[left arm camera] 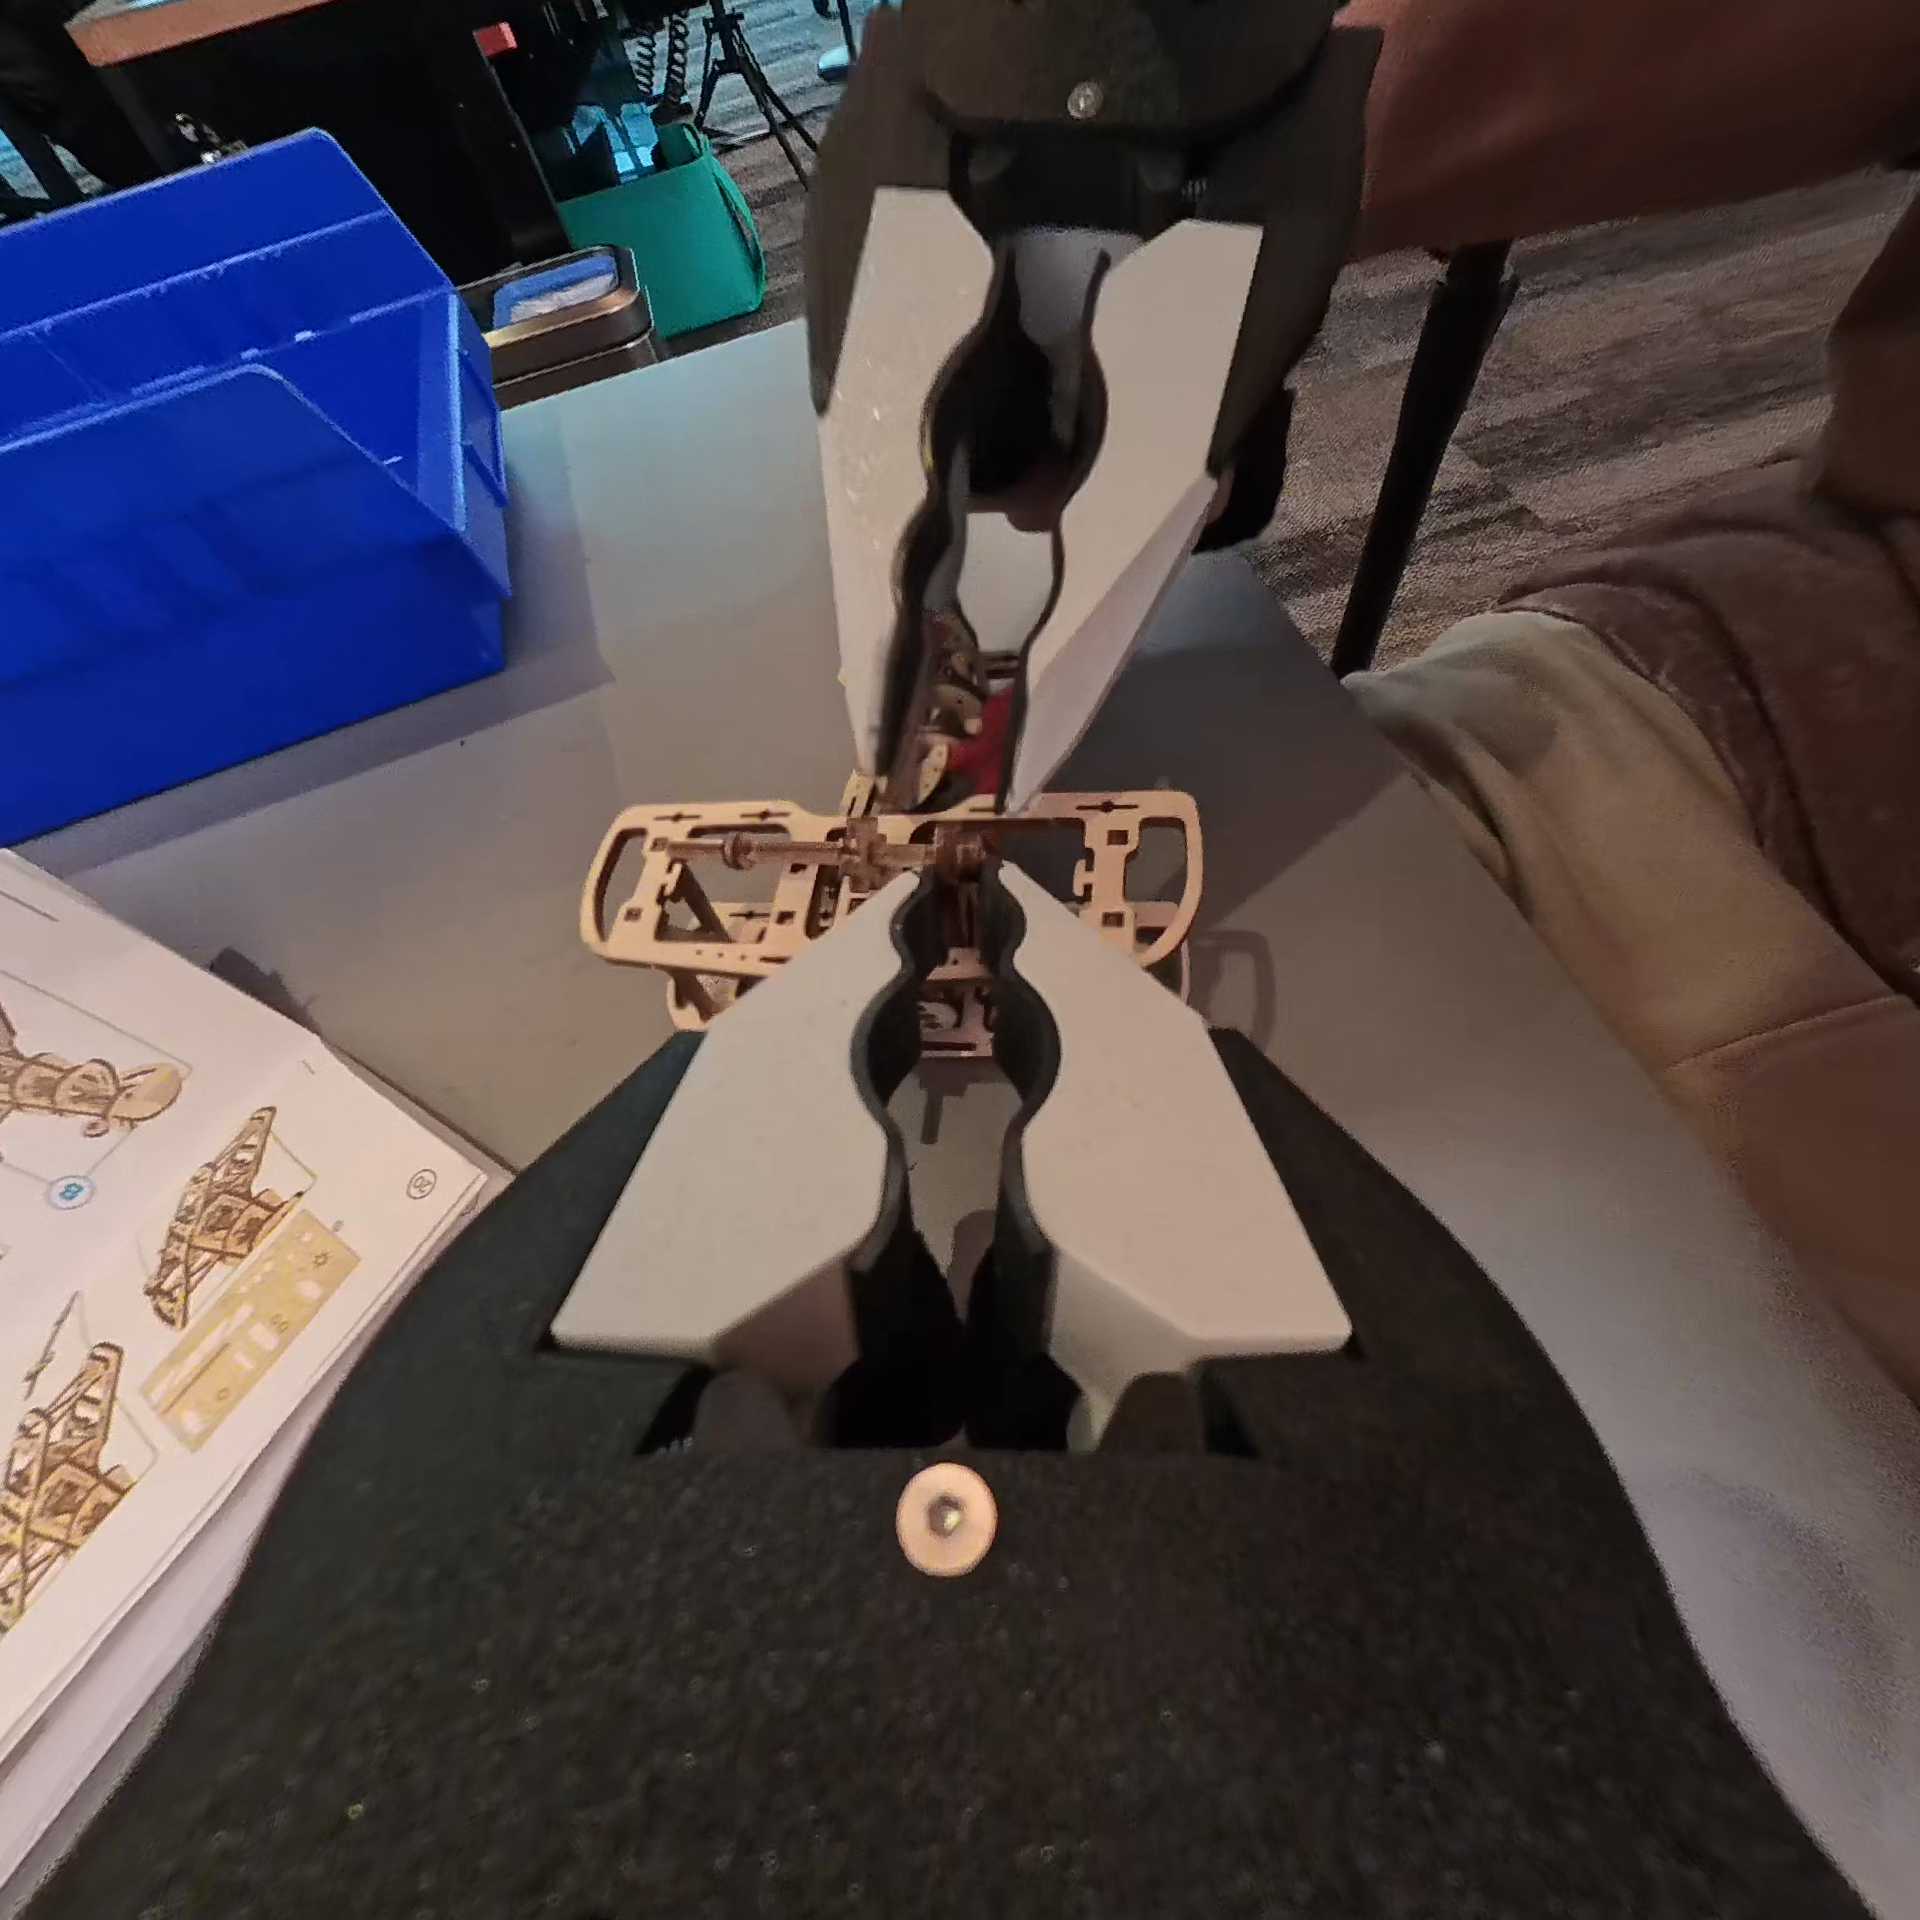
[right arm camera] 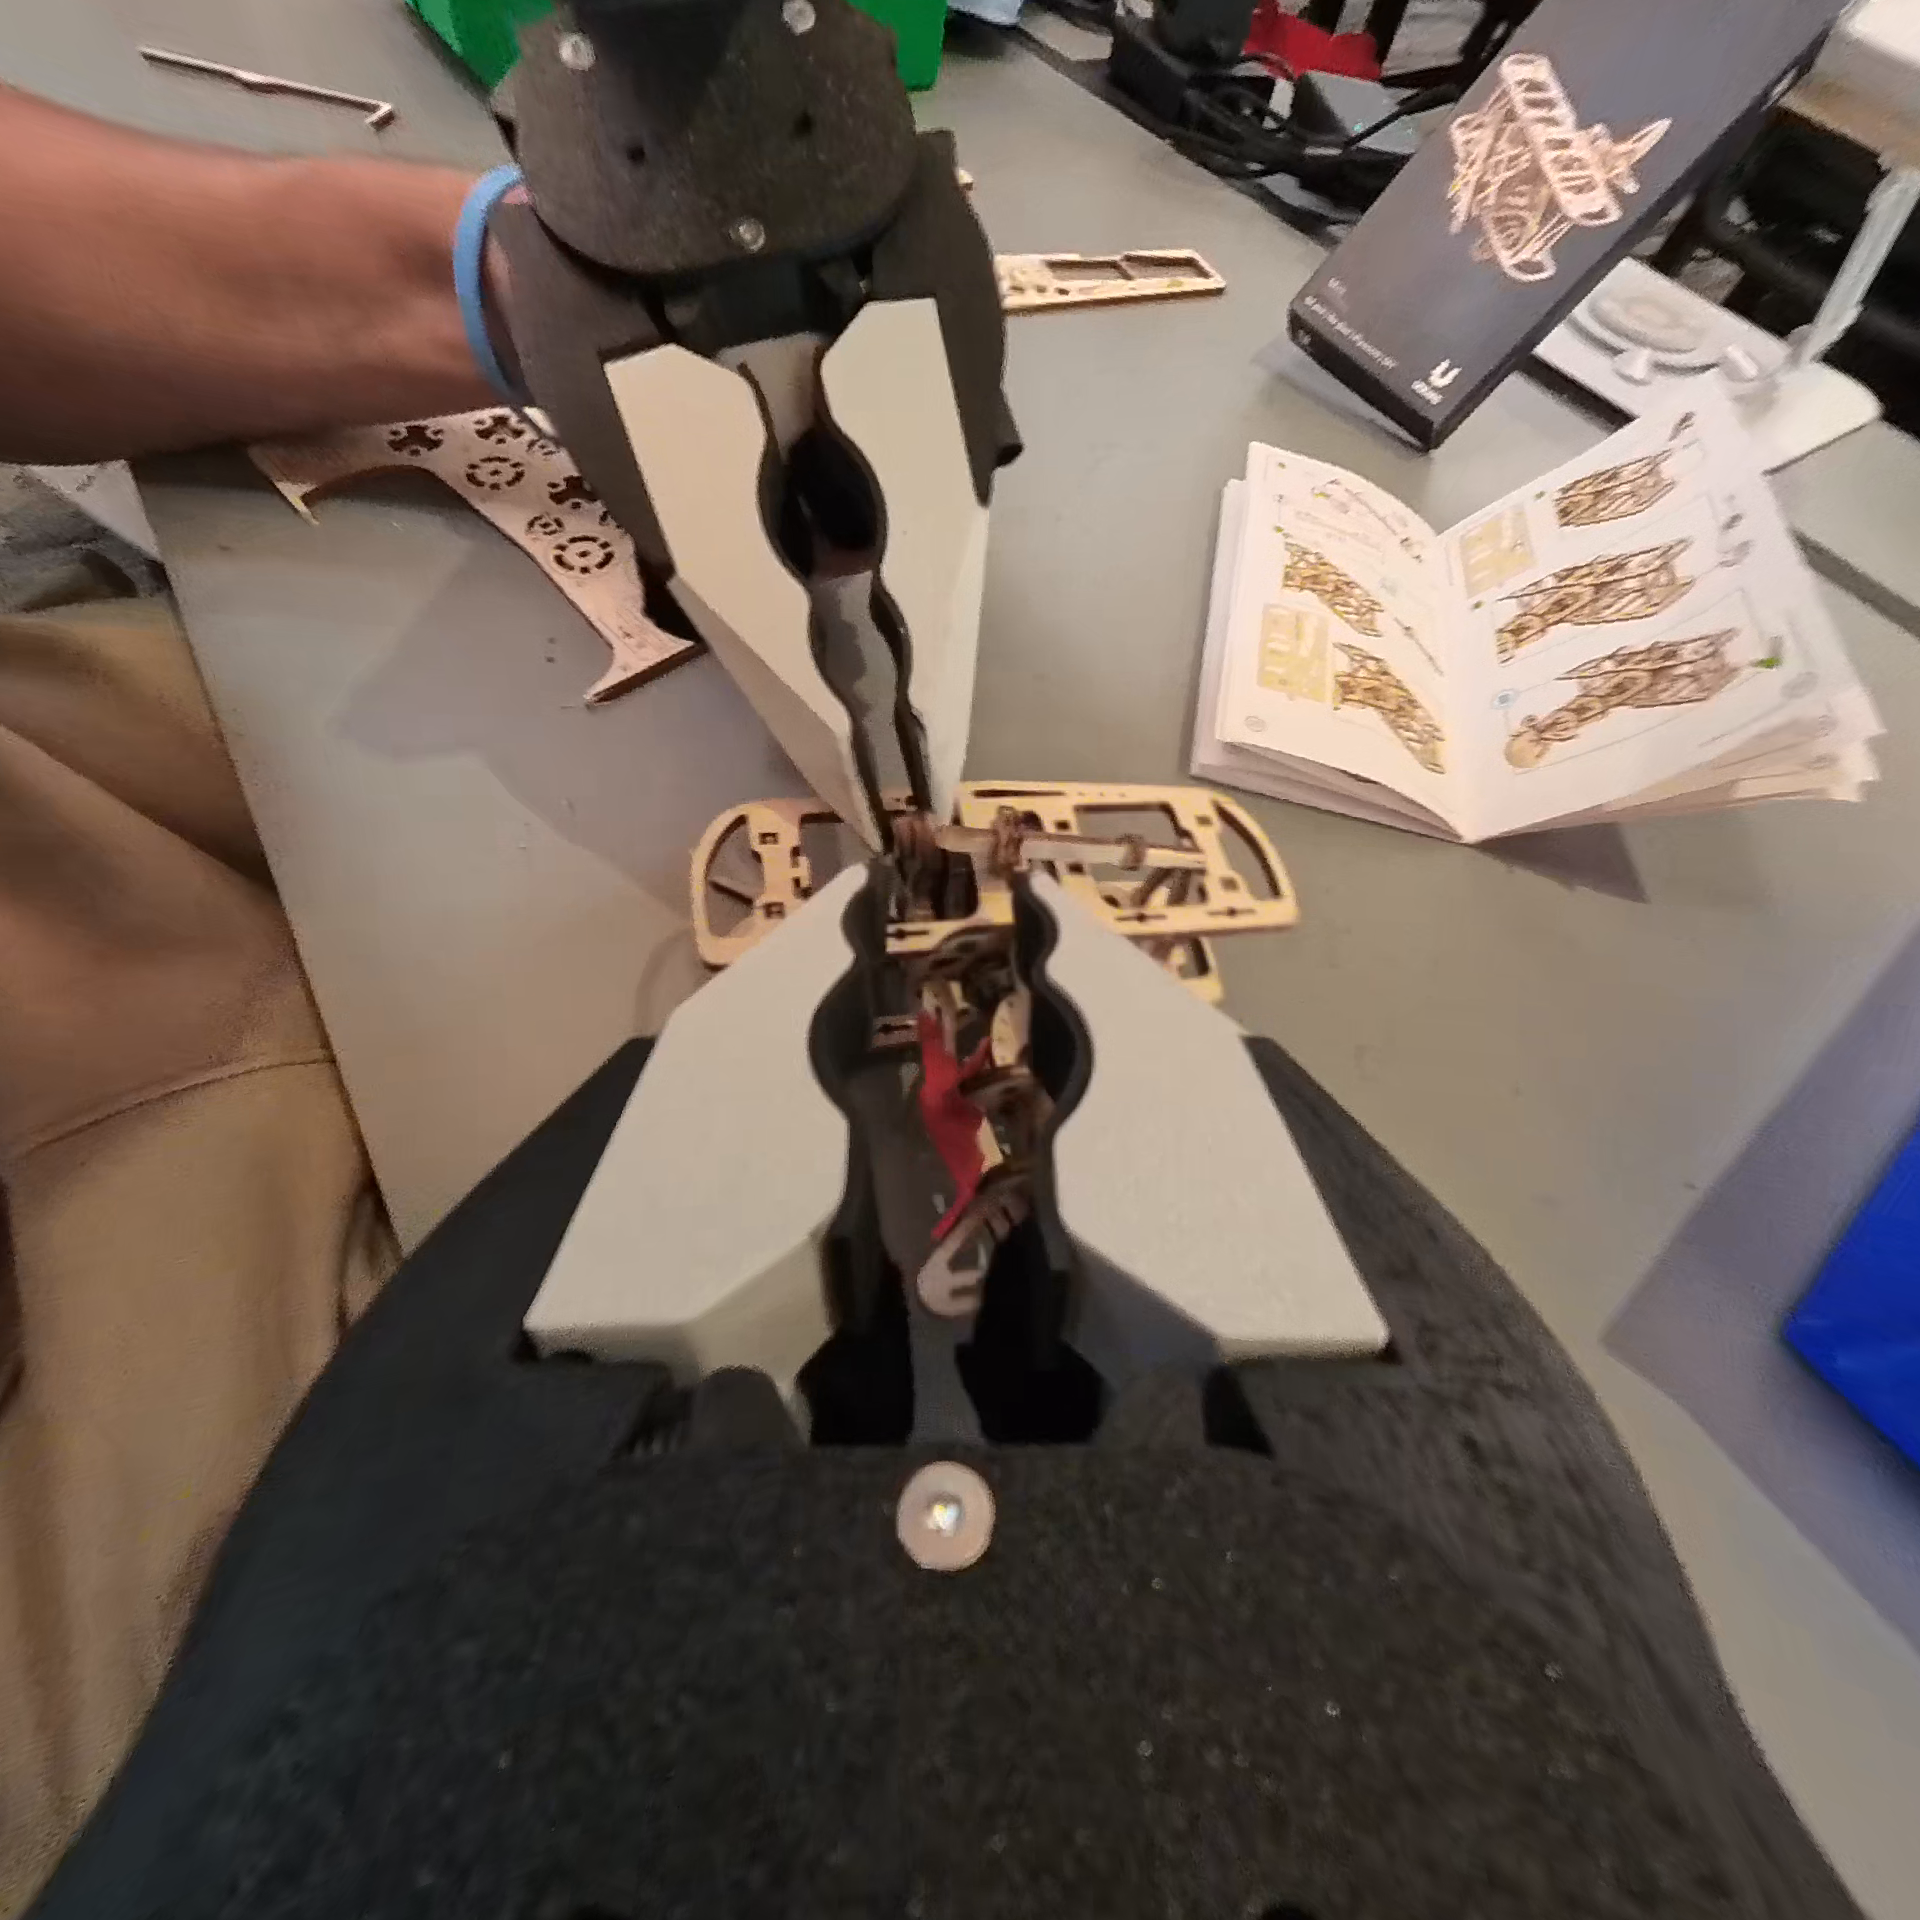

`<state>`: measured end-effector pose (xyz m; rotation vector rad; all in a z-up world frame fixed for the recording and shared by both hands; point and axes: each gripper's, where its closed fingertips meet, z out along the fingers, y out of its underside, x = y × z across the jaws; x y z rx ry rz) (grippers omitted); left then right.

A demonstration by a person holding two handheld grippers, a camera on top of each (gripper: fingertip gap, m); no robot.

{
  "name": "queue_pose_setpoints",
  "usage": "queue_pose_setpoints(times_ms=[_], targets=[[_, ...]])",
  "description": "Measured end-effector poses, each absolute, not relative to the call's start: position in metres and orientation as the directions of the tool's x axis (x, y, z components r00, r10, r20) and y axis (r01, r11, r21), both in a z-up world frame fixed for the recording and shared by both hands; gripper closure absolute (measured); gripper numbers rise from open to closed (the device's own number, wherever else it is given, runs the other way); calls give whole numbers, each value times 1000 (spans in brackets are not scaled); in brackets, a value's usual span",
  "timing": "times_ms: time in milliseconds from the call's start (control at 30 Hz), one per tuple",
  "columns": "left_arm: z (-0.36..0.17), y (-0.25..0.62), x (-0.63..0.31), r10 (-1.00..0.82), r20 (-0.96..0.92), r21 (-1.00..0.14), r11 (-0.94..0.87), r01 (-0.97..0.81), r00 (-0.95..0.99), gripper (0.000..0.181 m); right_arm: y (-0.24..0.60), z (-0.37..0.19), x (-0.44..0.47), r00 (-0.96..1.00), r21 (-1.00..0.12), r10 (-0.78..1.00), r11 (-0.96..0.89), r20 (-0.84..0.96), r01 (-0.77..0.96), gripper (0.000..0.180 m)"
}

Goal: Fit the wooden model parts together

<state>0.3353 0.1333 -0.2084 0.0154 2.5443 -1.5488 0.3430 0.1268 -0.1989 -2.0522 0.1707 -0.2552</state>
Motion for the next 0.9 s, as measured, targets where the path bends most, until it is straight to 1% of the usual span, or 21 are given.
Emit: queue_pose_setpoints(times_ms=[67, 100, 133, 167, 200, 233, 267, 367, 467, 567, 633, 667, 733, 800, 900], targets=[[-208, 134, 336, -81, -148, -880, 467, 94, -986, 177, 121, -192, 351, 964, -896, -249, -443, 95, -26, 151], [-208, 134, 337, -85, -149, -879, 468, 93, -985, 177, 120, -192, 355, 966, -899, -249, -435, 70, -47, 145], [-208, 134, 338, -89, -149, -878, 470, 90, -985, 177, 120, -194, 357, 972, -892, -234, -444, 29, -80, 132], [-208, 133, 338, -90, -149, -877, 472, 89, -985, 177, 122, -198, 356, 979, -877, -204, -465, -23, -118, 113], [-208, 133, 338, -95, -154, -874, 477, 91, -984, 177, 126, -203, 357, 982, -855, -176, -497, -66, -147, 99], [-208, 132, 337, -91, -162, -871, 481, 99, -983, 177, 130, -206, 357, 987, -838, -138, -525, -88, -148, 89], [-208, 132, 337, -91, -174, -867, 486, 109, -981, 177, 135, -208, 359, 990, -829, -113, -542, -89, -136, 85], [-209, 129, 336, -91, -178, -863, 493, 111, -980, 176, 144, -214, 363, 997, -806, -48, -587, -57, -74, 89], [-209, 129, 337, -96, -176, -864, 492, 106, -980, 177, 146, -214, 365, 998, -812, -28, -581, -54, -60, 95], [-209, 130, 340, -108, -174, -864, 494, 99, -979, 176, 143, -213, 367, 999, -817, -26, -575, -23, -33, 105], [-209, 131, 340, -110, -175, -863, 495, 99, -978, 176, 133, -209, 375, 997, -819, -77, -573, 16, -32, 103], [-209, 131, 340, -112, -172, -865, 492, 96, -979, 176, 130, -204, 375, 996, -835, -92, -547, 3, -48, 103], [-209, 130, 340, -110, -170, -867, 489, 95, -979, 177, 128, -204, 369, 996, -836, -76, -541, -55, -88, 102], [-209, 130, 340, -109, -169, -867, 490, 95, -980, 177, 126, -213, 370, 996, -813, -74, -577, -45, -80, 98], [-209, 129, 339, -107, -169, -868, 487, 97, -980, 177, 136, -209, 365, 996, -842, -38, -532, -78, -86, 99]])
